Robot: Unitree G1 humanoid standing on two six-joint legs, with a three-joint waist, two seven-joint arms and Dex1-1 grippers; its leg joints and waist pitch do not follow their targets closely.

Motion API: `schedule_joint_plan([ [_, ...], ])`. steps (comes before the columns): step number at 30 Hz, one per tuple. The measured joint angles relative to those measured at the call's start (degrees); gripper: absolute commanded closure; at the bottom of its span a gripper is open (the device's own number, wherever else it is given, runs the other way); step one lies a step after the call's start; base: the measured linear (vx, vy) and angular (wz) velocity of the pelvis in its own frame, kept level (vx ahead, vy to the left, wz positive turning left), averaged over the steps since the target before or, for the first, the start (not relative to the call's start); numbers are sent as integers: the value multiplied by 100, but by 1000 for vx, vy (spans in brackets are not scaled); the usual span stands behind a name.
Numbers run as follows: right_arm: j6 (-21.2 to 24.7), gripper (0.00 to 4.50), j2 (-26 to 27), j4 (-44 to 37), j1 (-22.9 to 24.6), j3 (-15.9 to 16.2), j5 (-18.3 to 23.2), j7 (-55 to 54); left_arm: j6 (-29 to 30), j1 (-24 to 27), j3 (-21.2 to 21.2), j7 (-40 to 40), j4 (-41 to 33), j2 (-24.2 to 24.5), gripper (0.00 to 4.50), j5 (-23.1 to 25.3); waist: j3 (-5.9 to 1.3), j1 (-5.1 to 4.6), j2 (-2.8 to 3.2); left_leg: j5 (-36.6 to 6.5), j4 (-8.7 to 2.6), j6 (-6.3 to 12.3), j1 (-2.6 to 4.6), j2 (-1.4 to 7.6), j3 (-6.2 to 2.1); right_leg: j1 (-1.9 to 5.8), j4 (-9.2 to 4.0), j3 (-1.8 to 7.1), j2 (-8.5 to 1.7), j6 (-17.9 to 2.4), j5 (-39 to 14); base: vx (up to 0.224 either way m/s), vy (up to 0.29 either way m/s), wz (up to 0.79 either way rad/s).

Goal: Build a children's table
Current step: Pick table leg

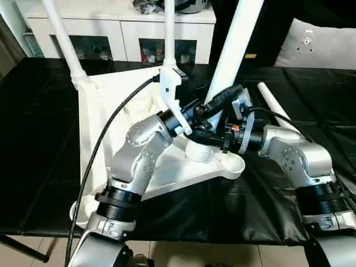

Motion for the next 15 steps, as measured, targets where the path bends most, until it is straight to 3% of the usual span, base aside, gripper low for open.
schedule_joint_plan([
  [4,33,109,0,0,0,33,-10,-1,0,0,0,0,0,-4,266,0,0,8,0,0,0,0,0,0,0,0,0,0,0,0,0,0,0,0],
  [5,34,136,0,0,0,40,-10,-1,0,0,-1,0,0,-4,266,0,0,11,0,0,0,0,0,0,0,0,0,0,0,0,0,0,0,0],
  [8,35,142,0,1,0,46,-8,7,0,0,-1,1,0,-2,266,0,0,16,0,0,0,0,0,0,0,0,0,0,0,0,0,0,0,0],
  [15,35,209,39,33,-1,84,-6,15,0,0,1,3,1,39,266,15,0,17,0,0,0,0,1,0,0,0,1,0,0,0,0,0,0,0],
])
